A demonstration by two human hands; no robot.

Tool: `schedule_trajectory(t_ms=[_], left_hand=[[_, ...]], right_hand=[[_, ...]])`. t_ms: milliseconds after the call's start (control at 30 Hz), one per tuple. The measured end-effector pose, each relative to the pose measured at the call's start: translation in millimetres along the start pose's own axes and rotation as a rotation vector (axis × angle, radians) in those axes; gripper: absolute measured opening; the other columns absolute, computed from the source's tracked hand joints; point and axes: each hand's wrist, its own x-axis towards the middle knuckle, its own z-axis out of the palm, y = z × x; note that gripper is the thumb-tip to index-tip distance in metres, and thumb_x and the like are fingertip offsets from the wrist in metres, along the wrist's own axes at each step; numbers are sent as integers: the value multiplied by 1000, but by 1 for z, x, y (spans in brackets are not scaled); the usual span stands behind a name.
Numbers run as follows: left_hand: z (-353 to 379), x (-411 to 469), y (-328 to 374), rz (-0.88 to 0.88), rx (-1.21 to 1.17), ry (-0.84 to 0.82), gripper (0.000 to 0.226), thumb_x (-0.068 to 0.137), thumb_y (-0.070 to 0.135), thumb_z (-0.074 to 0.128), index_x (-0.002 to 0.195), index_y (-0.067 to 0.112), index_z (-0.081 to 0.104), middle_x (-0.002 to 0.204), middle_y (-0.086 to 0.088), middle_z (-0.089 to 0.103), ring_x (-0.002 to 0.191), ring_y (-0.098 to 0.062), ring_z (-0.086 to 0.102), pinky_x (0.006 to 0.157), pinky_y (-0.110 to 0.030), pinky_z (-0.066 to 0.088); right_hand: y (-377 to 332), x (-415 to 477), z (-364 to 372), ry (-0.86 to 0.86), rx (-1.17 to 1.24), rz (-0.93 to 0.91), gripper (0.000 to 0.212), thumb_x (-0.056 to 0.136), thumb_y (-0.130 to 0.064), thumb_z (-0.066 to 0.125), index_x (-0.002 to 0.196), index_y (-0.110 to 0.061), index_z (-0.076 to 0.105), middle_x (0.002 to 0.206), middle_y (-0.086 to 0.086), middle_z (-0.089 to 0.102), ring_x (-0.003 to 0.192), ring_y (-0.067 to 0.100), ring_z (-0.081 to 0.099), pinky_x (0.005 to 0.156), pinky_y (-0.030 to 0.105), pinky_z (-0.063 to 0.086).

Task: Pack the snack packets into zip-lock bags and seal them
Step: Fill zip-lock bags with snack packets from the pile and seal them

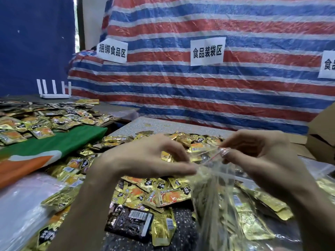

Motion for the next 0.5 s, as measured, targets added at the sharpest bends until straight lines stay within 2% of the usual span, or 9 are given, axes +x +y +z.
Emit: schedule_trajectory(t_ms=[67,133,200,300,400,467,500], left_hand=[[-5,-5,-6,74,-50,-3,16,90,30,71,100,19,76,99,12,74,98,0,66,89,-18,49],[-3,-2,-10,105,-110,41,9,88,16,73,96,14,77,95,8,76,96,-5,69,93,-22,50],[2,7,-15,131,-116,89,8,88,16,73,95,14,76,95,8,76,96,-7,69,96,-30,50],[12,23,-32,106,-270,140,11,92,31,68,97,24,74,100,7,74,99,-12,68,93,-34,55],[30,51,-65,-77,-331,368,11,94,39,61,98,31,68,101,8,69,99,-14,65,80,-29,53],[51,72,-98,-354,-232,533,18,96,39,61,105,24,61,103,8,63,99,-14,62,78,-30,53],[62,80,-115,-509,-240,572,21,96,38,61,105,19,58,103,5,62,96,-15,62,81,-36,55]], right_hand=[[1,-1,-10,-93,-35,25,9,77,-16,75,72,-24,76,74,-1,75,68,11,71,64,24,57],[1,-3,-17,-266,-97,87,13,78,-15,76,73,-27,76,76,1,75,69,13,70,66,27,56],[2,-6,-21,-383,-118,149,13,78,-17,77,73,-29,76,78,3,75,70,15,70,71,35,58],[2,-6,-22,-411,-130,168,8,79,-23,77,76,-30,76,80,1,75,73,16,70,77,47,57],[-2,-6,-19,-409,-120,161,7,80,-26,75,79,-33,75,82,-3,75,76,15,70,78,43,58],[-5,-5,-15,-420,-113,133,8,79,-26,74,79,-33,75,82,-4,74,76,14,69,73,34,57],[-6,-5,-12,-425,-106,117,9,80,-24,74,77,-33,75,80,-4,74,74,14,69,71,31,56]])
